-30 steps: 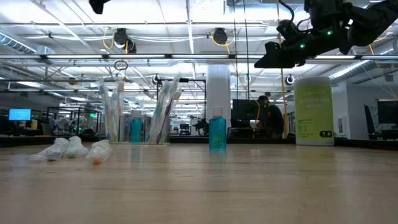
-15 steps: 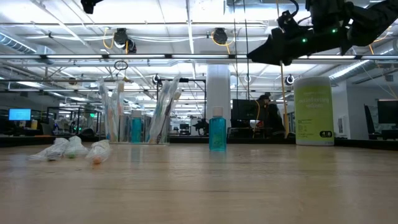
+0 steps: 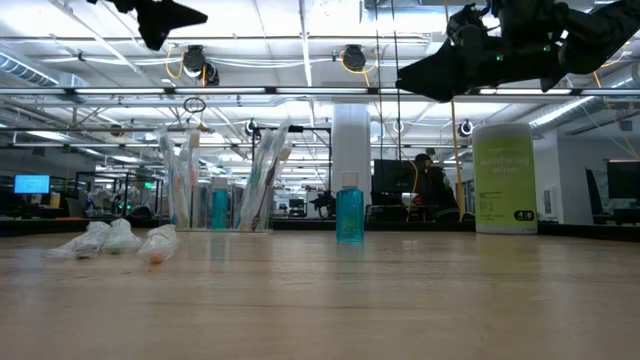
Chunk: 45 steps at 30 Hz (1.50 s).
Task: Pick & Place toothbrushing station
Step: Put the purple toothbrush into the transparent organizer
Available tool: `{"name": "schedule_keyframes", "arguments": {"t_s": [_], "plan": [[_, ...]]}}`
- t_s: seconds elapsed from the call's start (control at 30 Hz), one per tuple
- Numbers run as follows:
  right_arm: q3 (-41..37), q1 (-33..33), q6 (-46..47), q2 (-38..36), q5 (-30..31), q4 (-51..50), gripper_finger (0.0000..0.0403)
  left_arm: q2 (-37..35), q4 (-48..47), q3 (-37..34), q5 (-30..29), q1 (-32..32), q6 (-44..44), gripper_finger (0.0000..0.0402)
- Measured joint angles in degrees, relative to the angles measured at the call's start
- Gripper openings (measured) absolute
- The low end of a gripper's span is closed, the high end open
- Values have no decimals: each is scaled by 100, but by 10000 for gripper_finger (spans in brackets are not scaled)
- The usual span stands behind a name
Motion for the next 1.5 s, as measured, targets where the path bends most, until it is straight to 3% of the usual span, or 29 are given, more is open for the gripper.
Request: {"name": "schedule_keyframes", "arguments": {"t_s": [0.27,0.57,0.73,0.83,0.9,1.03,1.27,1.5], "plan": [[0,0,125,0,14,0,242,347,-57,0,611,0,-711,228],[0,78,571,0,12,24,242,-338,-324,0,826,0,-391,227],[0,153,397,0,14,131,242,-725,-309,0,394,0,264,228],[2,151,229,0,12,206,242,-822,-305,0,-98,0,200,228],[2,151,137,1,-96,244,242,-819,-319,2,-69,0,26,228],[4,193,141,195,-423,514,242,-572,-560,4,334,-1,-405,228],[4,225,131,631,-423,816,242,287,-1643,4,277,-182,-892,228],[4,225,121,671,-421,976,242,1082,-2850,4,267,-582,-2826,227]]}}
